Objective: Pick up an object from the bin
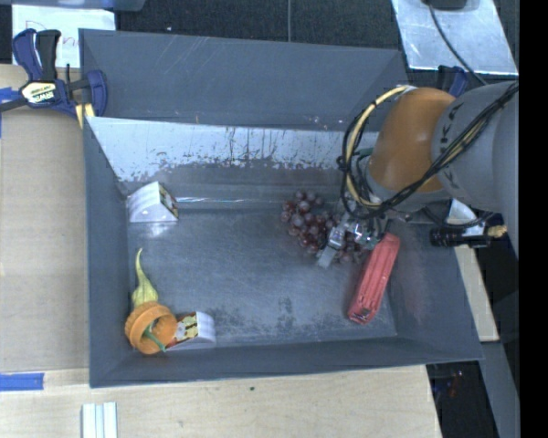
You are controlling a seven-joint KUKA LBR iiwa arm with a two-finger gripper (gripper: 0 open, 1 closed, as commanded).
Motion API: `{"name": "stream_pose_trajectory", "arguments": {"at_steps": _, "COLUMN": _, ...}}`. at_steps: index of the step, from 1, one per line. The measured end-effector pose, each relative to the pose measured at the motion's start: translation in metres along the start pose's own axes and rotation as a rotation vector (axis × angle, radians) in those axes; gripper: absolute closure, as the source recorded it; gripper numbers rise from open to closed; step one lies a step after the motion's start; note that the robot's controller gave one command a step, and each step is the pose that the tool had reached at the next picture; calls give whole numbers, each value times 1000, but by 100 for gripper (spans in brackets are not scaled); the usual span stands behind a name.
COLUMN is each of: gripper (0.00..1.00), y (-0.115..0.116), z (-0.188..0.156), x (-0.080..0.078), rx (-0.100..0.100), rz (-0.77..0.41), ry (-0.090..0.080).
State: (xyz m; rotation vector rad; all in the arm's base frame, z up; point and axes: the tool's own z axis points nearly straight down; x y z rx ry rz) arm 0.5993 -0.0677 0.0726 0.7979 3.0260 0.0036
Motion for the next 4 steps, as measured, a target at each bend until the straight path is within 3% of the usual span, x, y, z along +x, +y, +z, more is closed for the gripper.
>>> {"name": "stream_pose_trajectory", "arguments": {"at_steps": 1, "gripper": 100, "y": 15, "z": 1, "x": 8, "rx": 2, "rz": -37, "ry": -1}}
{"name": "stream_pose_trajectory", "arguments": {"at_steps": 3, "gripper": 100, "y": 14, "z": -8, "x": 9, "rx": 3, "rz": -39, "ry": 0}}
{"name": "stream_pose_trajectory", "arguments": {"at_steps": 4, "gripper": 100, "y": 14, "z": -34, "x": 9, "rx": 3, "rz": -40, "ry": 2}}
